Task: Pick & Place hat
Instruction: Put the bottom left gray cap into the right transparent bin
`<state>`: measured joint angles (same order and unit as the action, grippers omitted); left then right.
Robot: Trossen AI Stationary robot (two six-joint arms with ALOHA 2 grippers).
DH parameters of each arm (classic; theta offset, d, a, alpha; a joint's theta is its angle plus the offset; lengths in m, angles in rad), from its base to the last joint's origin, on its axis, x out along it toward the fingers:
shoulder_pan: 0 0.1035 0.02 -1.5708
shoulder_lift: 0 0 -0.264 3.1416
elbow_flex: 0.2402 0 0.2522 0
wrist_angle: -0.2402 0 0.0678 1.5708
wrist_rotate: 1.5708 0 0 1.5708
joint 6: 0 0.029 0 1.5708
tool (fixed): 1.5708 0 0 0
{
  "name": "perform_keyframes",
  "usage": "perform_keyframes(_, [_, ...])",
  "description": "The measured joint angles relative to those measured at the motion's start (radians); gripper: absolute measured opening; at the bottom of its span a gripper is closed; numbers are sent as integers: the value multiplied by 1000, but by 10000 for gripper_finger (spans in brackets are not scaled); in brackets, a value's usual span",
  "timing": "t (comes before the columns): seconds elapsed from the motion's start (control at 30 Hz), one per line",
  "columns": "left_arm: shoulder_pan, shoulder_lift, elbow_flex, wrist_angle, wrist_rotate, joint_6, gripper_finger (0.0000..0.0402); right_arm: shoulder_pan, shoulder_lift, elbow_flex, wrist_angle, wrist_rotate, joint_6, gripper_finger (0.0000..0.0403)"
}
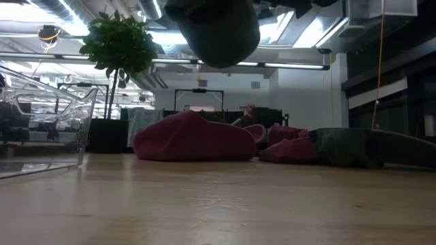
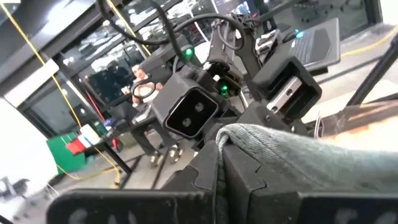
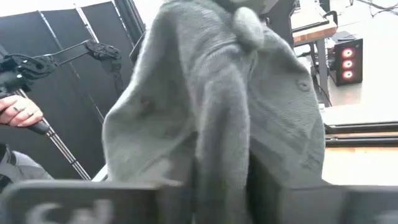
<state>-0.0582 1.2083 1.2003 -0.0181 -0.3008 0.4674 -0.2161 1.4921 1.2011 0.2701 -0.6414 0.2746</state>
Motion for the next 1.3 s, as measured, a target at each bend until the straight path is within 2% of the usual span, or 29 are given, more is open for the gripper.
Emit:
perform_keyframes(0.07, [0,0,0,0,0,-46,18,0,-1,0,-2,-10,-14,39])
perform_keyframes(0.13, [0,0,0,0,-10,-77,24,0,-1,0,-2,-13,-24,13])
perform_keyframes(0.33, [-1,-16,0,-61,-64,-195,54,0,-2,0,-10,-14,-20,13])
perform_keyframes(0.57, [-1,-78,0,-120,-93,-406,131,0,-2,0,-50,23,-57,7])
perform_keyframes(0.7, [2,-121,0,-130,-95,-573,178,4,-2,0,-112,135,-127,4])
perform_keyframes(0.8, [9,-147,0,-163,-98,-748,202,21,-2,0,-127,273,-218,4])
perform_keyframes(1.0, [10,-174,0,-245,-92,-1041,213,83,-2,0,-125,555,-452,5])
perform_keyframes(1.2, [10,-175,0,-310,-91,-1101,211,139,-2,11,-145,741,-543,5])
perform_keyframes(1.3, [10,-175,0,-323,-91,-1101,210,152,-17,71,-259,761,-499,5])
